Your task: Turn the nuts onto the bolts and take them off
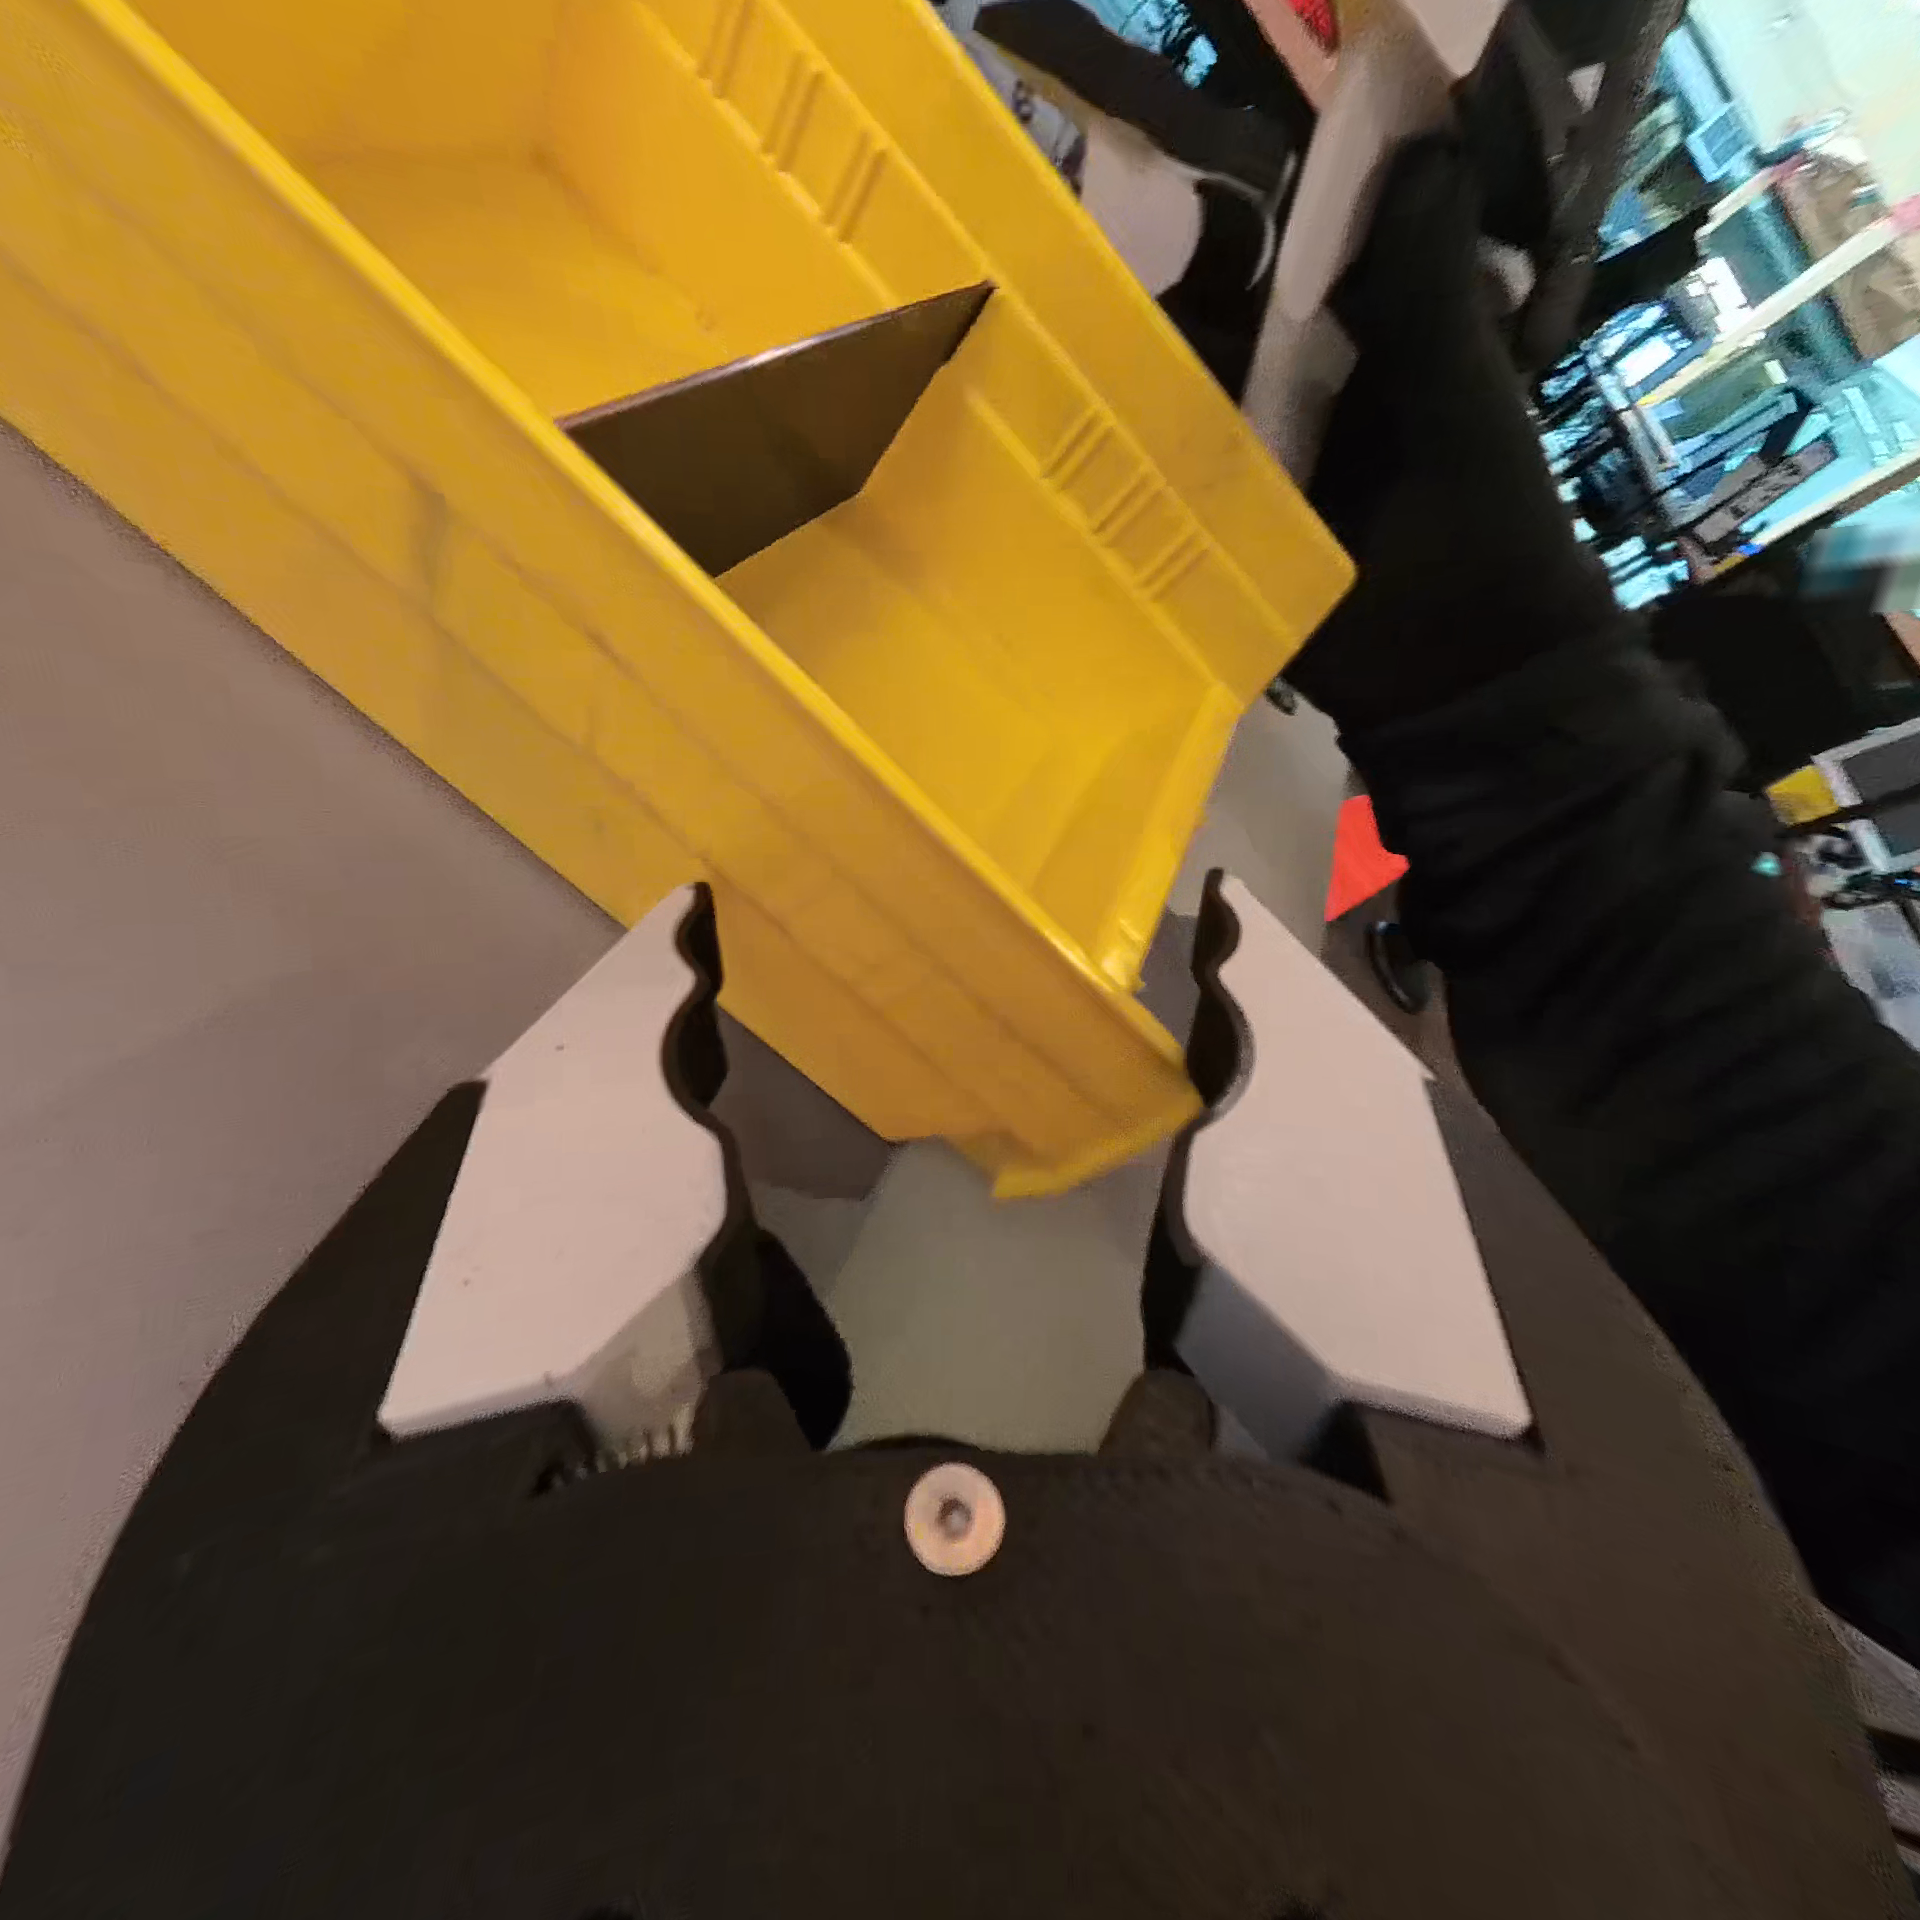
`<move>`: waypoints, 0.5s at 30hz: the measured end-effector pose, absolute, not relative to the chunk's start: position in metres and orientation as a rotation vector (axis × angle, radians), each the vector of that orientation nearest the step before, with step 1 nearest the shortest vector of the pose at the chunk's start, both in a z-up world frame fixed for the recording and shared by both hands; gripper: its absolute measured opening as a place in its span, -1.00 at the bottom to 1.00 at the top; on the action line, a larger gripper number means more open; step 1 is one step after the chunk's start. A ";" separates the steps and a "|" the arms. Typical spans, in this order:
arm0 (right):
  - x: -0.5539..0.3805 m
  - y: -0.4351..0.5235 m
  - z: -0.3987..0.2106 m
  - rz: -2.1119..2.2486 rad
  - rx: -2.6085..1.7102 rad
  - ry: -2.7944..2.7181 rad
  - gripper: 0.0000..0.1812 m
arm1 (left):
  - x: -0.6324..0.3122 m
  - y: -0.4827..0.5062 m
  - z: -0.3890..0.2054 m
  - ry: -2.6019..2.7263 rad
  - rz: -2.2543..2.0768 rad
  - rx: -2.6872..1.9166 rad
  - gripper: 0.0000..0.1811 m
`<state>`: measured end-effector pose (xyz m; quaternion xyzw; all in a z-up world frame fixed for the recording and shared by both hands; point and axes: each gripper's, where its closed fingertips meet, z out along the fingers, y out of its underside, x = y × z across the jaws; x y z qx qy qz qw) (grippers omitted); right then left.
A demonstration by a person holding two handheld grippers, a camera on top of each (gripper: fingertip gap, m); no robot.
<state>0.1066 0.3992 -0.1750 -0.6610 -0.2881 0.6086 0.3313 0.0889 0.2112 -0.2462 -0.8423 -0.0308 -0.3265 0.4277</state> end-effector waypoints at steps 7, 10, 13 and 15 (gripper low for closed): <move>0.133 0.395 -0.129 1.100 -1.560 -0.834 0.03 | 0.017 0.119 -0.191 0.015 -0.496 -2.071 -0.12; 0.124 0.355 -0.088 0.952 -1.436 -0.940 0.02 | -0.073 0.053 -0.177 -0.123 -0.218 -2.099 -0.14; 0.099 0.296 -0.052 0.900 -1.314 -1.078 -0.13 | -0.185 -0.040 -0.175 -0.371 0.146 -2.121 -0.13; 0.074 0.249 -0.041 0.900 -1.226 -1.195 -0.23 | -0.242 -0.109 -0.180 -0.507 0.343 -2.133 -0.18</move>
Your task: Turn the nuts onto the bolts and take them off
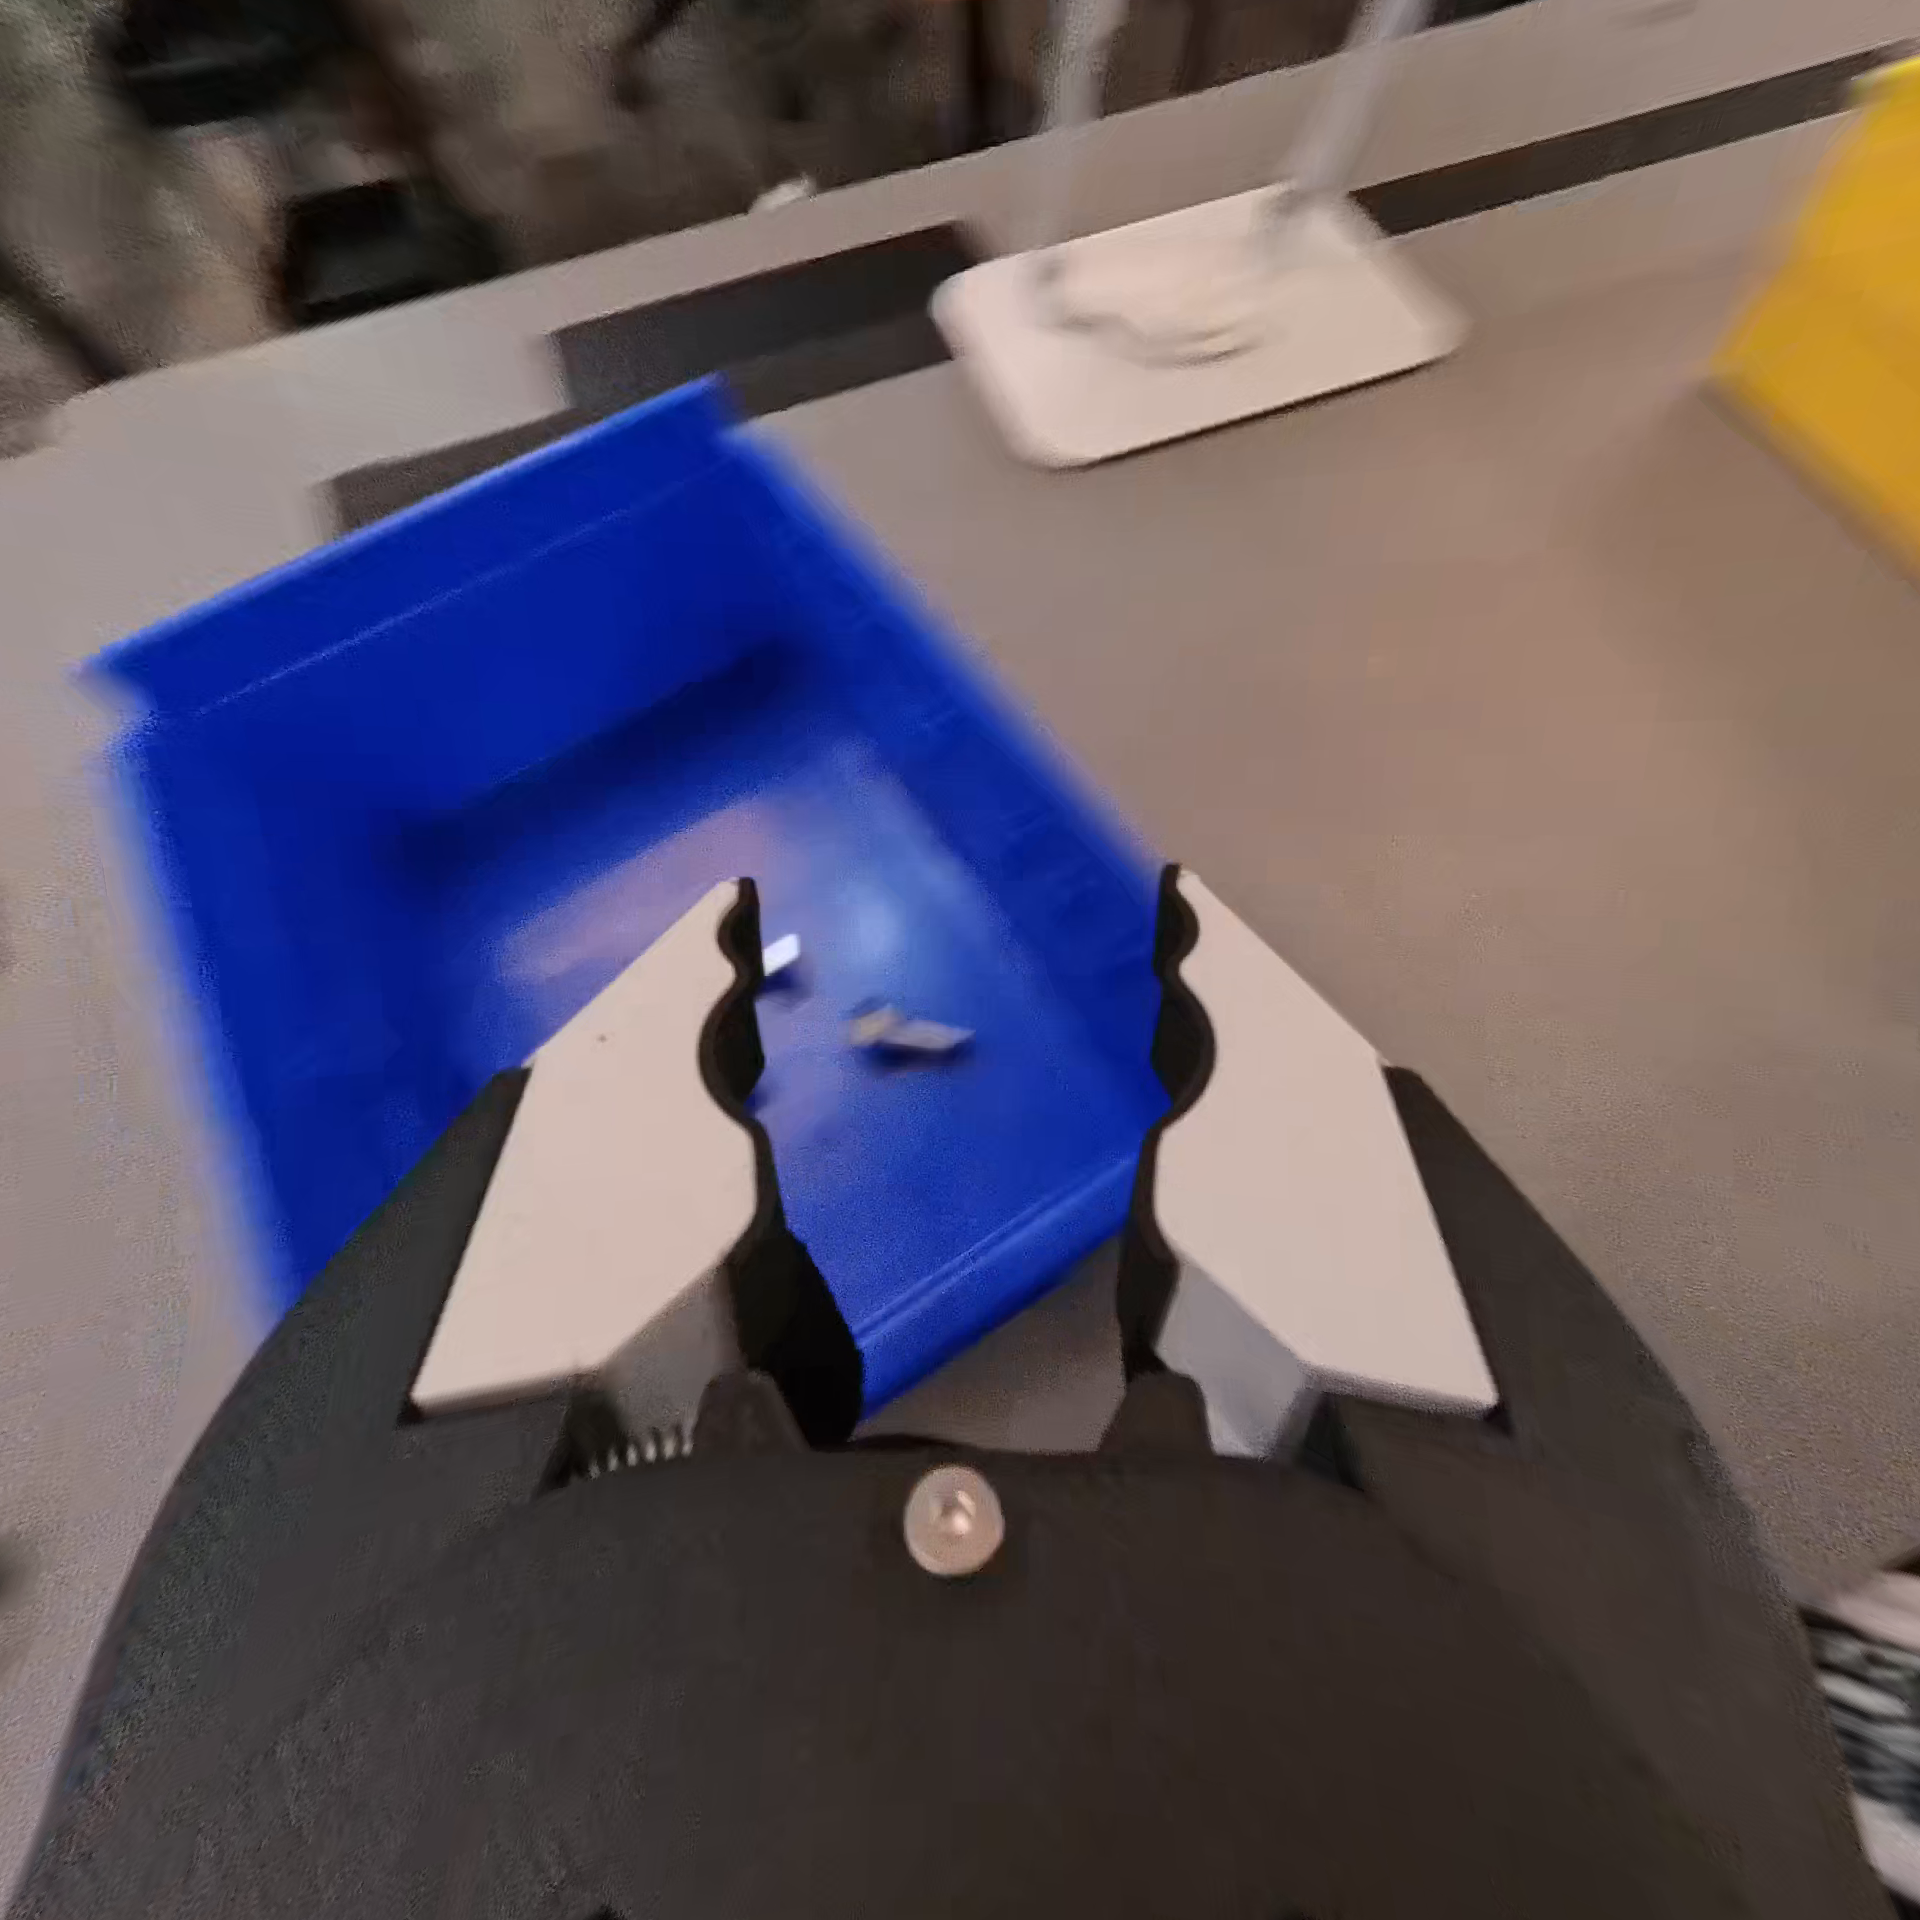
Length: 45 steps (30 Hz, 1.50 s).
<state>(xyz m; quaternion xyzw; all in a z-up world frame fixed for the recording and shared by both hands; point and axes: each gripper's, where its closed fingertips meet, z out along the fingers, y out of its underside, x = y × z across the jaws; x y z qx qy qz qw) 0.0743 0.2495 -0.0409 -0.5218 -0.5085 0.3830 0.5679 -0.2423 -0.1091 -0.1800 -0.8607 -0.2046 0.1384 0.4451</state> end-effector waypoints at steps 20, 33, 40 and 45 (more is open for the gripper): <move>-0.071 -0.016 -0.126 1.391 -1.181 -1.626 -0.47 | -0.343 -0.247 -0.272 -0.953 0.250 -2.188 -0.98; -0.090 -0.050 -0.167 1.479 -1.247 -1.699 -0.45 | -0.377 -0.273 -0.271 -1.049 0.304 -2.076 -0.98; -0.085 -0.045 -0.172 1.485 -1.255 -1.682 -0.44 | -0.376 -0.271 -0.185 -0.853 0.581 -1.957 -0.35; -0.084 -0.044 -0.175 1.509 -1.259 -1.688 -0.44 | -0.339 -0.194 -0.195 -0.559 0.446 -2.246 -0.41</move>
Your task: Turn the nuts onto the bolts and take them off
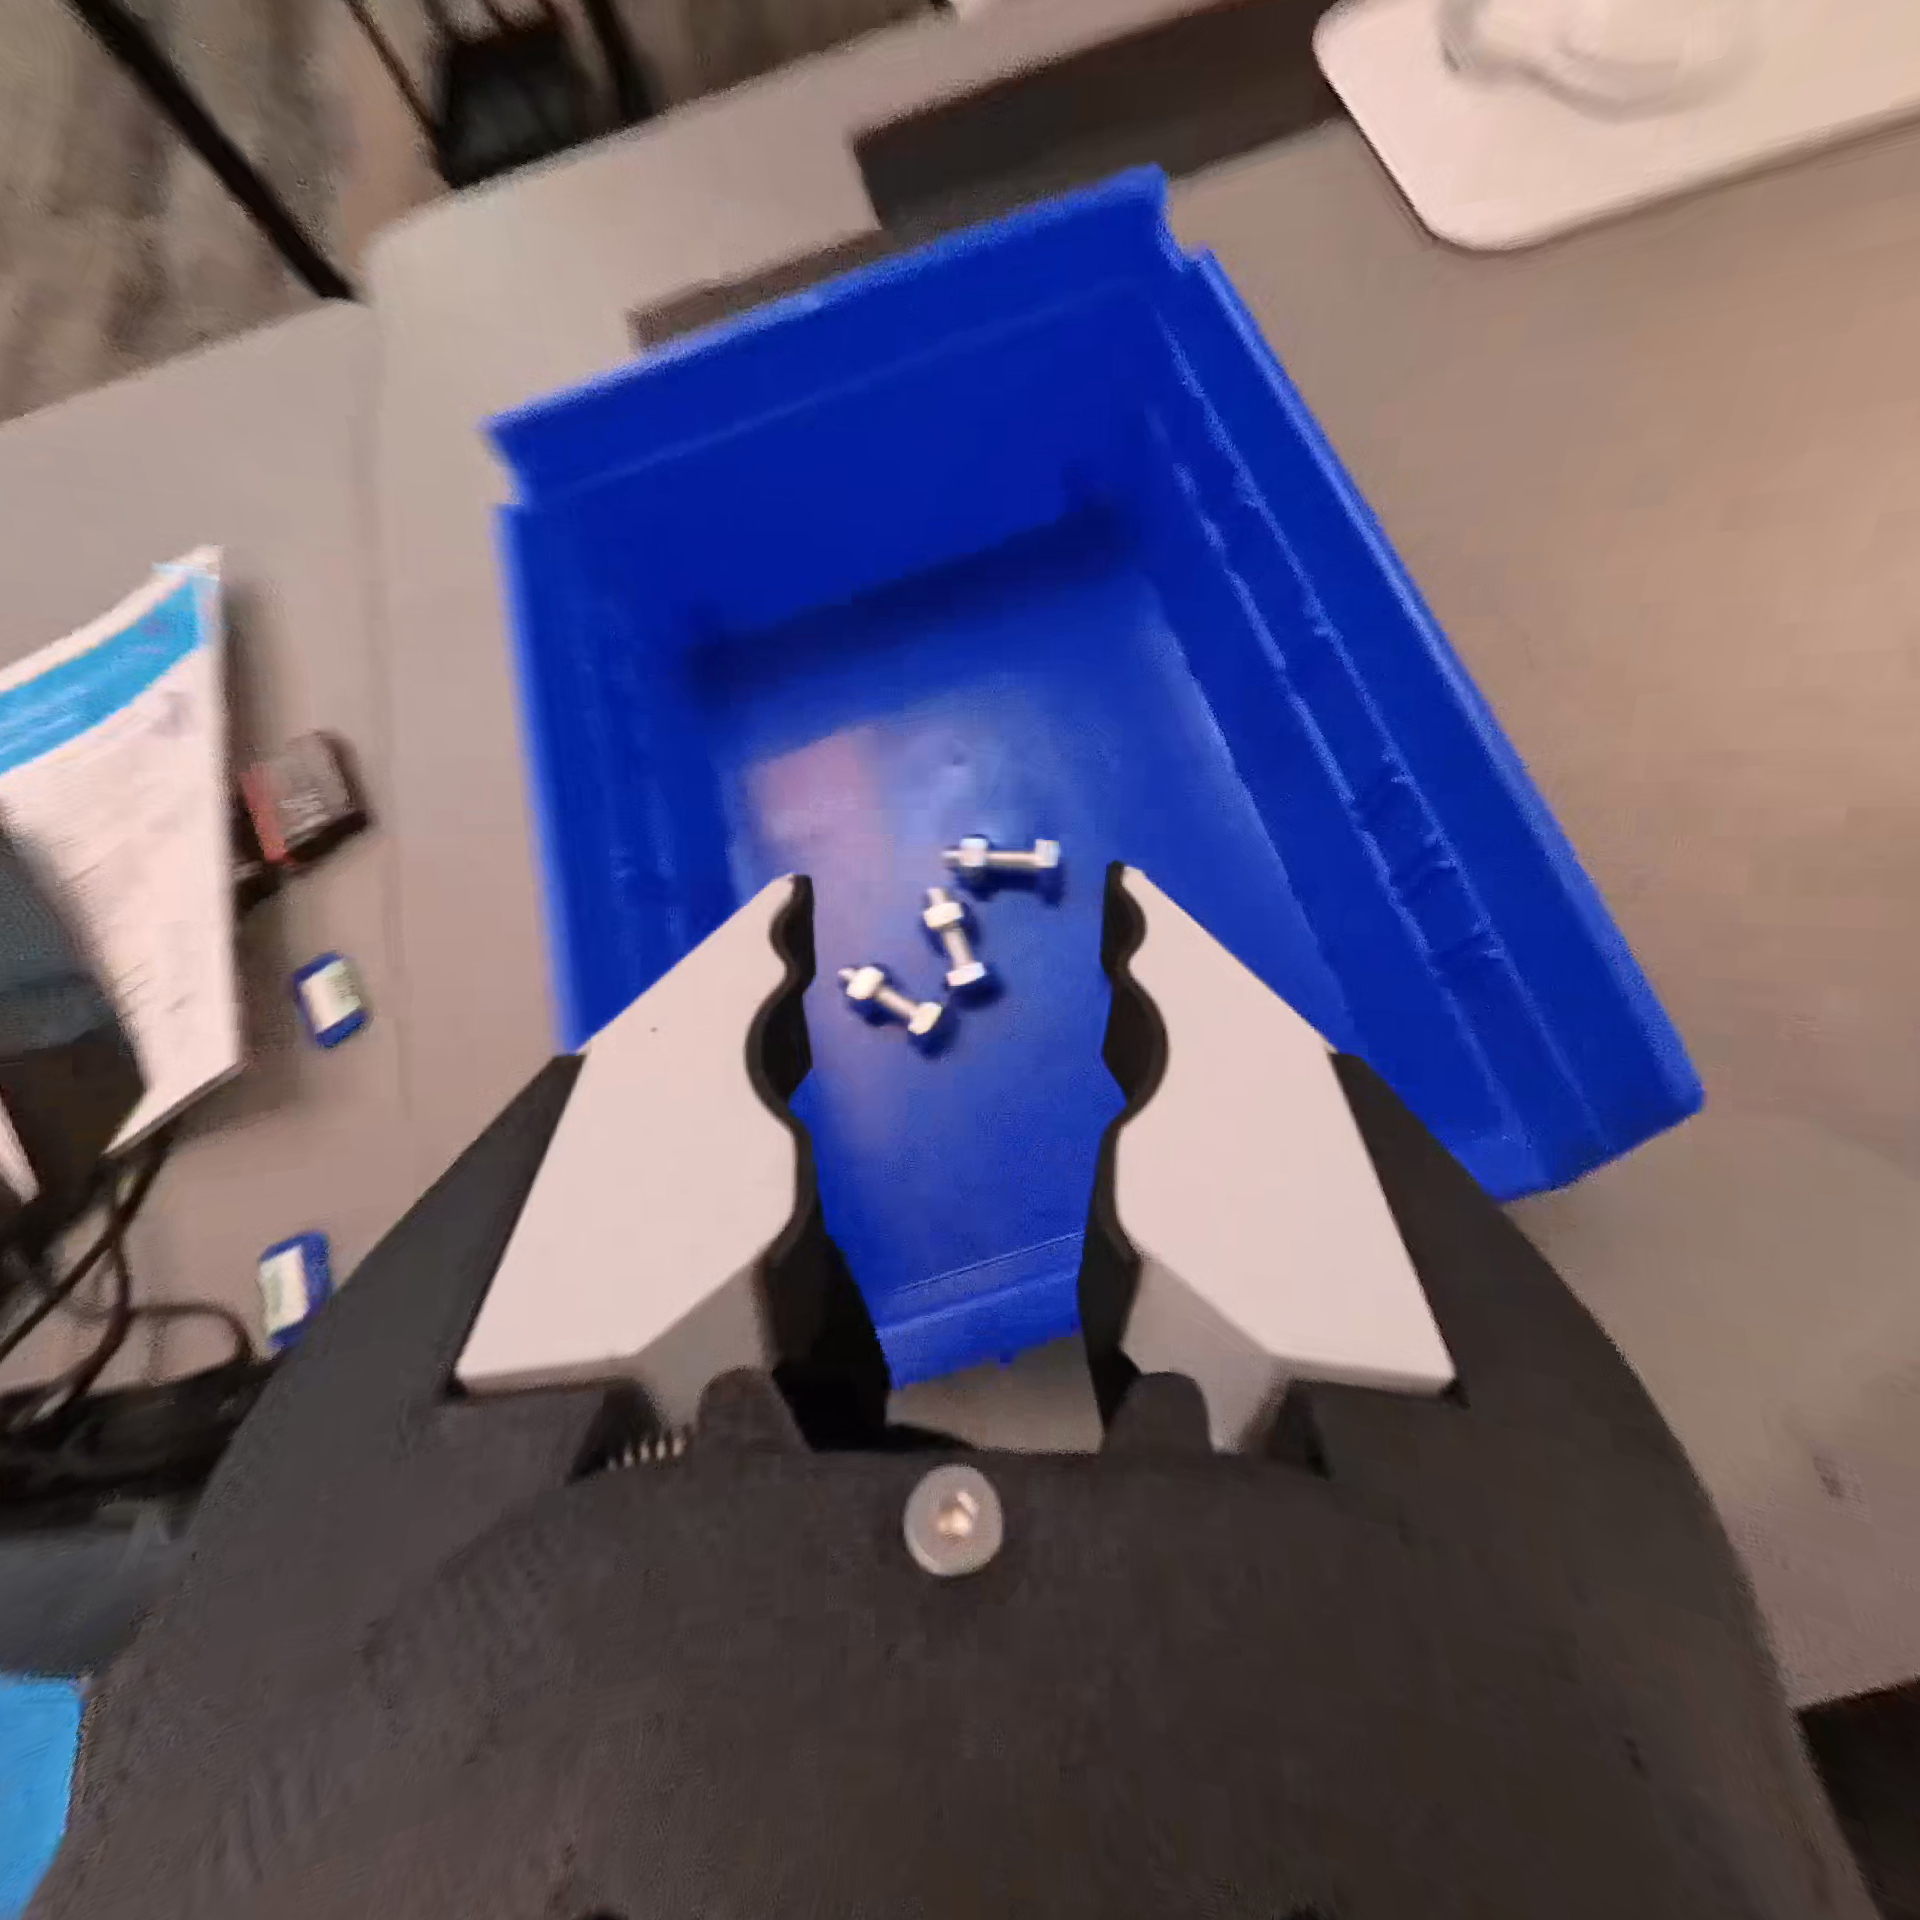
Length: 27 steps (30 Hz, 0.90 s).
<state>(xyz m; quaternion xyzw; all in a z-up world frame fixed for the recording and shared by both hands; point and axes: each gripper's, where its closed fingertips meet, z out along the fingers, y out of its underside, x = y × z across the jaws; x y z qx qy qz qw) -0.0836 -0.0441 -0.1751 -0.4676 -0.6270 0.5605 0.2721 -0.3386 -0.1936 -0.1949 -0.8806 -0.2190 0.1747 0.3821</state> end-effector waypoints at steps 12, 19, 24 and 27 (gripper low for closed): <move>-0.077 -0.035 -0.182 1.475 -1.267 -1.693 -0.46 | -0.357 -0.153 -0.305 -0.677 0.156 -2.640 -0.30; -0.079 -0.035 -0.185 1.487 -1.275 -1.701 -0.47 | -0.364 -0.149 -0.318 -0.691 0.152 -2.648 -0.54; -0.080 -0.032 -0.186 1.488 -1.282 -1.694 -0.47 | -0.366 -0.148 -0.316 -0.635 0.193 -2.623 -0.58; -0.085 -0.028 -0.185 1.488 -1.298 -1.680 -0.46 | -0.368 -0.145 -0.300 -0.578 0.291 -2.556 -0.58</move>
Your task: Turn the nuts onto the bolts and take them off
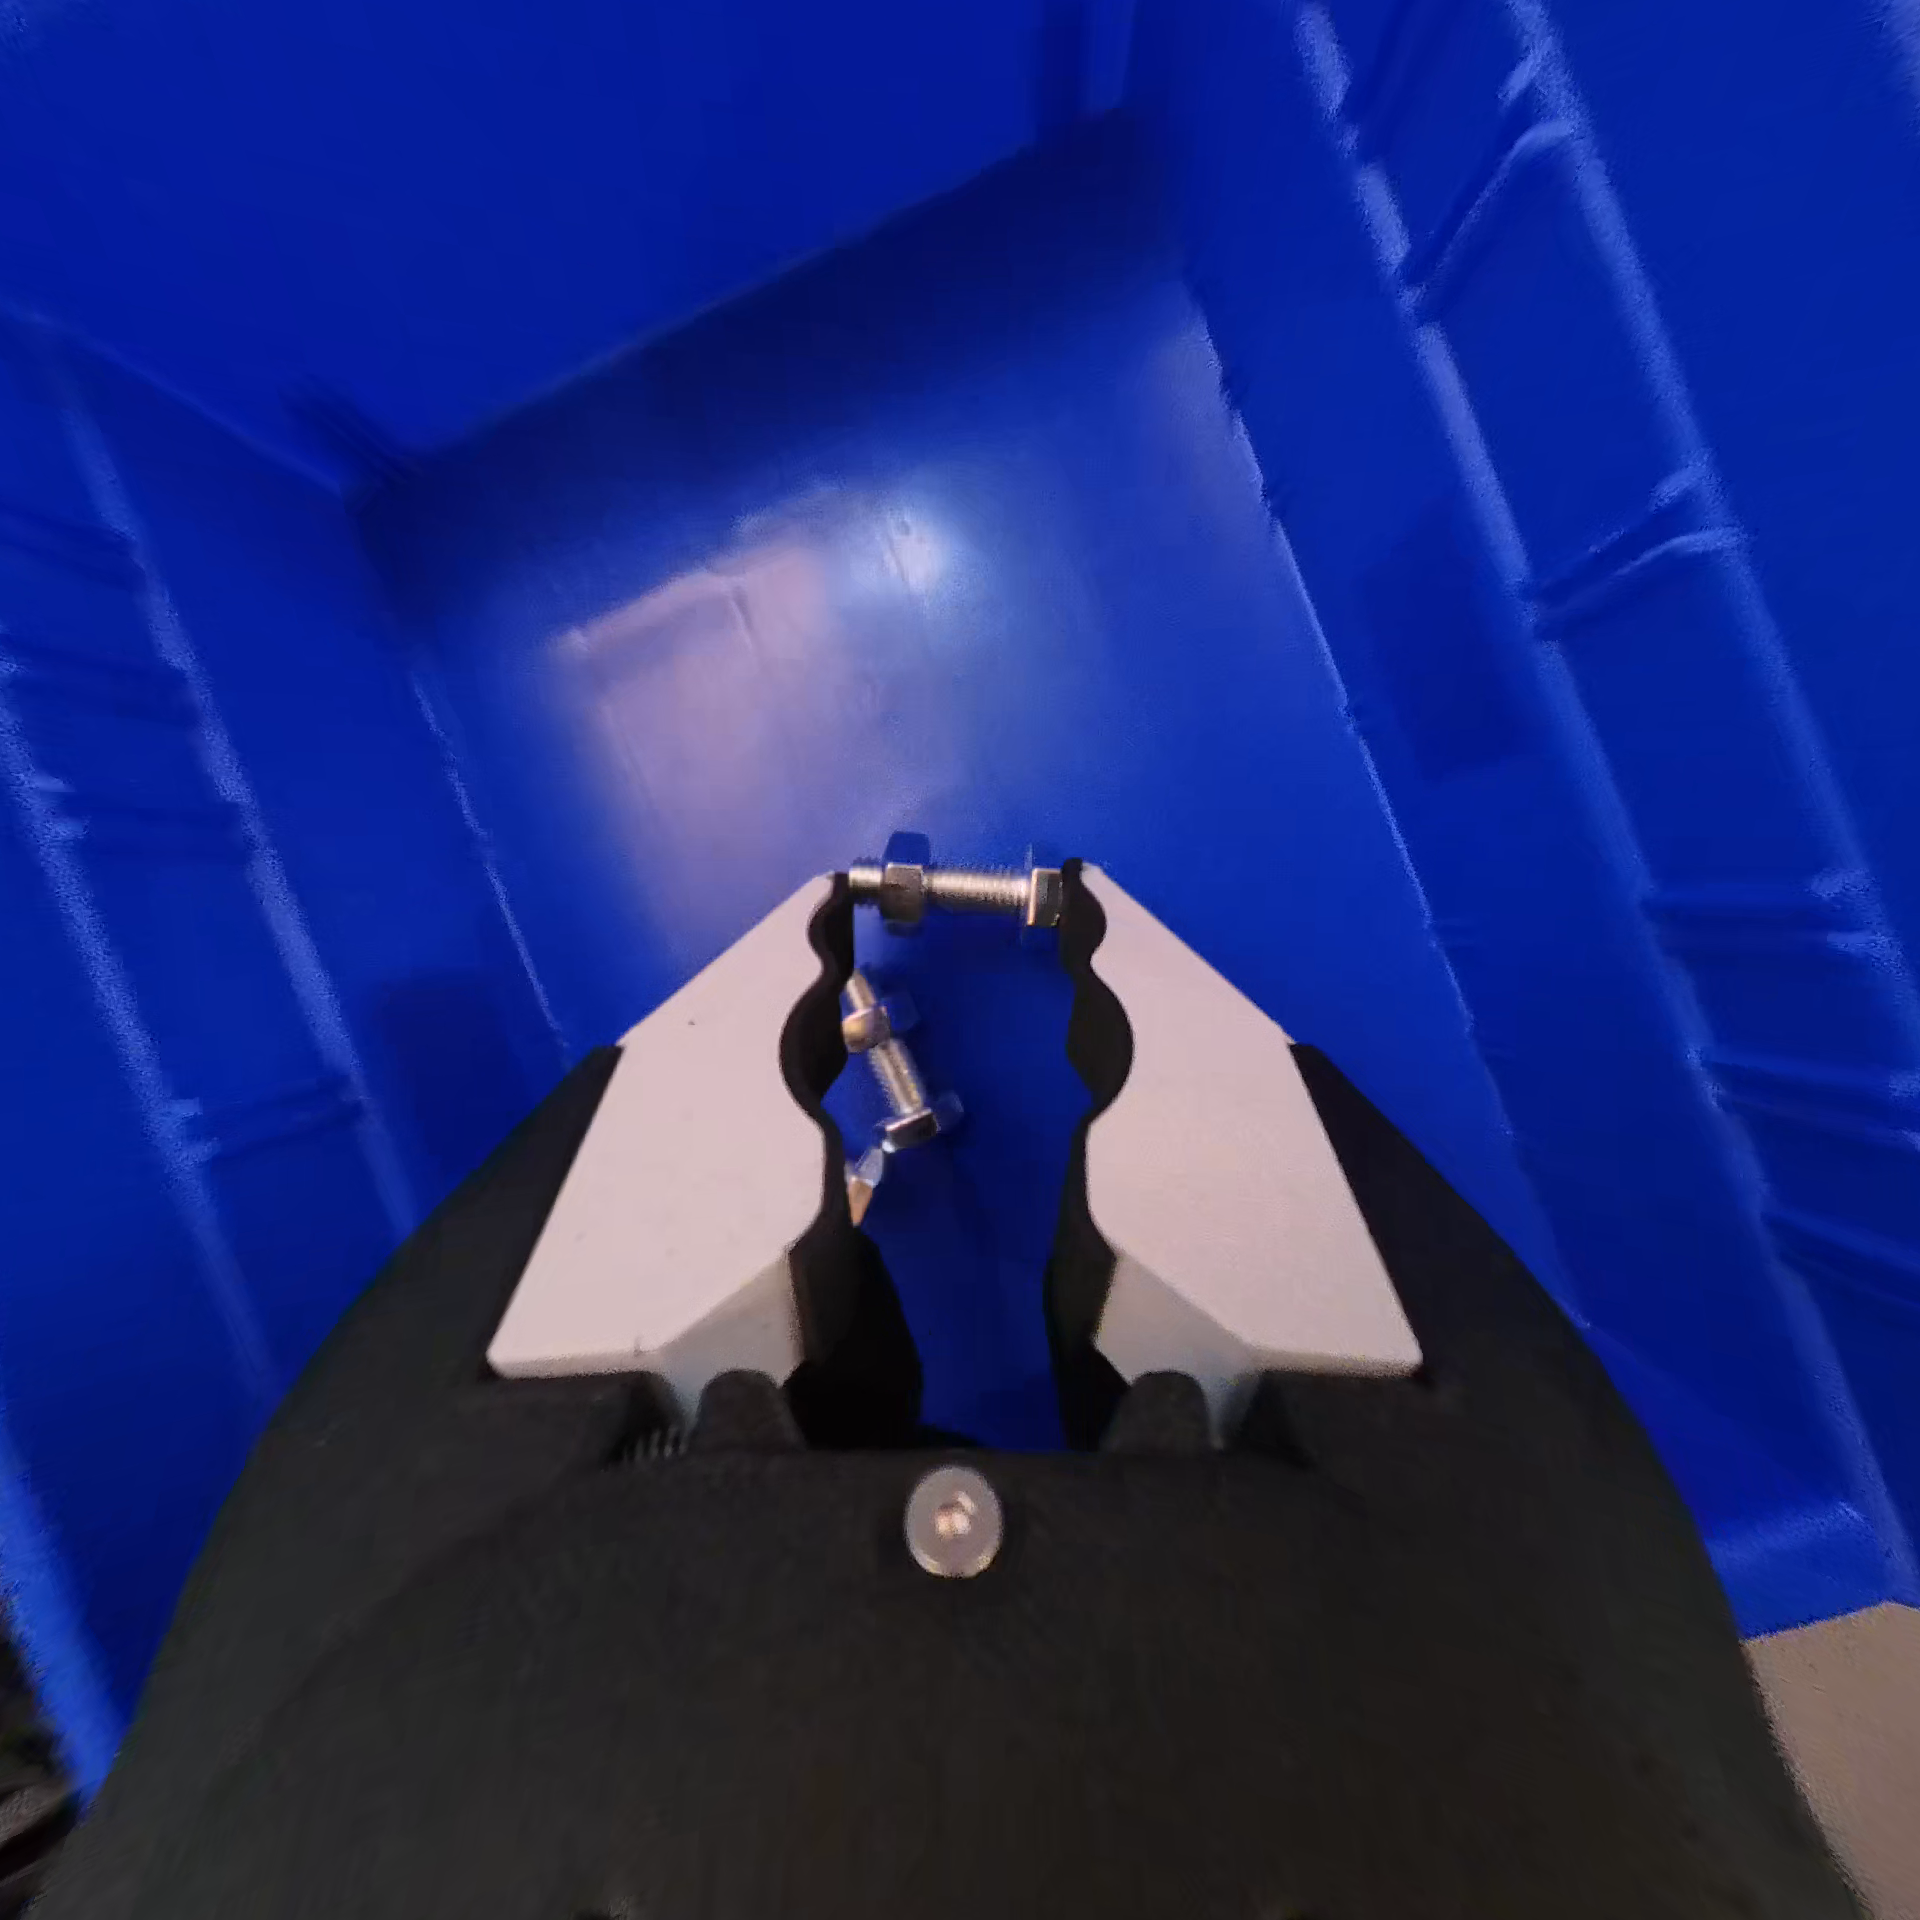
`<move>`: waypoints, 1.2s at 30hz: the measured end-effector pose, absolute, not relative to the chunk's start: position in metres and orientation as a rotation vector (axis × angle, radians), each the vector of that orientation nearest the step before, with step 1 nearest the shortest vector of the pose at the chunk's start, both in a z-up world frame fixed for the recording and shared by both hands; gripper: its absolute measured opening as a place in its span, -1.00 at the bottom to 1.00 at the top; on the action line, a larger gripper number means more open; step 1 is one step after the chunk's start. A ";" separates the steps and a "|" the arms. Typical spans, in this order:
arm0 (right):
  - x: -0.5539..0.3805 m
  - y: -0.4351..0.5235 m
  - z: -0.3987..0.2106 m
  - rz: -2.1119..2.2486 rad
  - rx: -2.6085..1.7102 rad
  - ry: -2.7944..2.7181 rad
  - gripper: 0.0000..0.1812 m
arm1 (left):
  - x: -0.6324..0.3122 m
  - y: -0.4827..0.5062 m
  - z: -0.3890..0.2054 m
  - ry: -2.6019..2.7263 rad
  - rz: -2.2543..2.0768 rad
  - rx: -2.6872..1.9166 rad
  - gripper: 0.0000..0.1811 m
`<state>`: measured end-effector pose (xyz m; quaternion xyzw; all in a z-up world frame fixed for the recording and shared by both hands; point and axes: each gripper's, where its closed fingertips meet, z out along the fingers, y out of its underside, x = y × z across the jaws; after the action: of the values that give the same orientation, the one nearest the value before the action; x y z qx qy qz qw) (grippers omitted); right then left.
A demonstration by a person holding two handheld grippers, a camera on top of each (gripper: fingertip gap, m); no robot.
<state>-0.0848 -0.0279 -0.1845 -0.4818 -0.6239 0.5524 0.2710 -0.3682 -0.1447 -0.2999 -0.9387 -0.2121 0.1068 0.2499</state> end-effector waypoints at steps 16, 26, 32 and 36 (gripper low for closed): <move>-0.135 -0.041 -0.107 2.103 -1.417 -1.610 -0.64 | -0.201 -0.066 -0.126 0.452 0.718 -1.996 -0.58; -0.134 -0.058 -0.127 2.120 -1.450 -1.732 -0.79 | -0.128 -0.039 -0.128 0.722 0.641 -1.916 -0.59; -0.130 -0.055 -0.124 2.170 -1.411 -1.706 -0.91 | -0.123 -0.032 -0.128 0.691 0.570 -1.920 -0.58; -0.129 -0.043 -0.112 2.208 -1.311 -1.604 -0.93 | -0.123 -0.032 -0.119 0.558 0.413 -1.925 -0.51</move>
<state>-0.1289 -0.0431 -0.1120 -0.4324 -0.5288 0.7281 0.0571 -0.1229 -0.0322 -0.1186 -0.8030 0.2327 0.1725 0.5208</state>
